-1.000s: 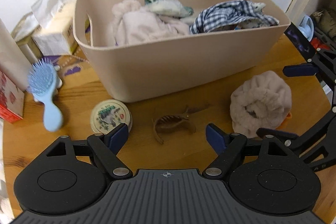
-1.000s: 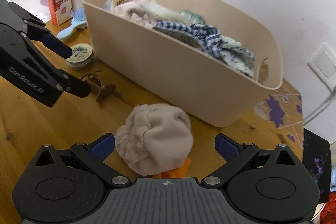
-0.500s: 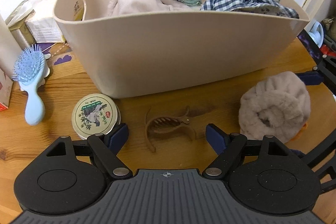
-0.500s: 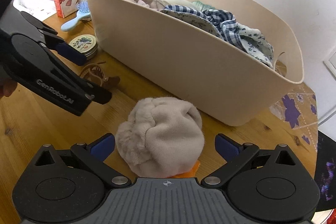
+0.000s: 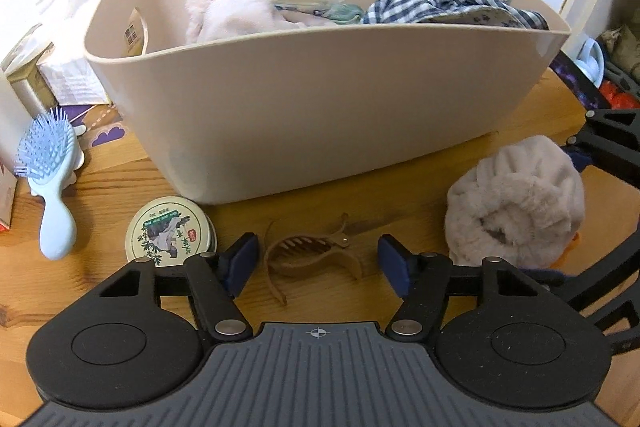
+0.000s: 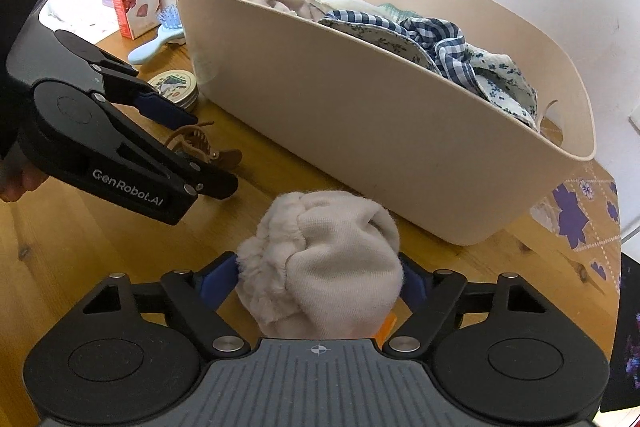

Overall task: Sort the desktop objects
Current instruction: 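Grasp the brown hair clip with the left gripper while the right grasps the pink beanie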

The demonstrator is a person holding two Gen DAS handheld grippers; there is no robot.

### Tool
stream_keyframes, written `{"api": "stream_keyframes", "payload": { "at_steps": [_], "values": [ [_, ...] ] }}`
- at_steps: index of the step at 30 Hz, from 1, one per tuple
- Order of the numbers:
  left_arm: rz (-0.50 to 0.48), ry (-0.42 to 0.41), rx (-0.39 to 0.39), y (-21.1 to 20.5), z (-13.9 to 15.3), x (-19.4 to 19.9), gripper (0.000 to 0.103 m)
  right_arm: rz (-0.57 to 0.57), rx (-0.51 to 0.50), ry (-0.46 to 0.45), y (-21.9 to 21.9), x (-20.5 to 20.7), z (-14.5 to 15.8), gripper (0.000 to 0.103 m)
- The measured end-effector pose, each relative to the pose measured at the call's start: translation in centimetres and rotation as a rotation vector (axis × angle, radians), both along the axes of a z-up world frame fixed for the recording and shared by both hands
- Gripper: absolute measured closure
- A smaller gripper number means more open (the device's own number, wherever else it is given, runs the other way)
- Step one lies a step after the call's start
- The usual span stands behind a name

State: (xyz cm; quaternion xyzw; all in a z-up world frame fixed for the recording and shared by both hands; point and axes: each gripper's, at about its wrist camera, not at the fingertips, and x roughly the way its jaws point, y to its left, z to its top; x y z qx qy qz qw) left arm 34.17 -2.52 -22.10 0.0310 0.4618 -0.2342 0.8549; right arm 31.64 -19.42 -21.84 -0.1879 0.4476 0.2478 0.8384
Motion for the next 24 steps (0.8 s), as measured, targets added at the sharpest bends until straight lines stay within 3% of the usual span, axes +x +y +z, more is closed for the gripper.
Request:
{"api": "stream_keyframes", "payload": {
  "at_steps": [7, 17, 24],
  "values": [
    [-0.006, -0.006, 0.021, -0.1, 0.1, -0.3, 0.047, -0.009, 0.016, 0.002, -0.4, 0.0, 0.3, 0.037],
    [0.012, 0.020, 0.030, 0.0, 0.3, -0.5, 0.048, -0.016, 0.026, -0.012, -0.7, -0.1, 1.3, 0.050],
    [0.021, 0.022, 0.023, 0.1, 1.1, -1.9, 0.048, -0.032, 0.037, -0.049, -1.3, -0.7, 2.7, 0.053]
  ]
}}
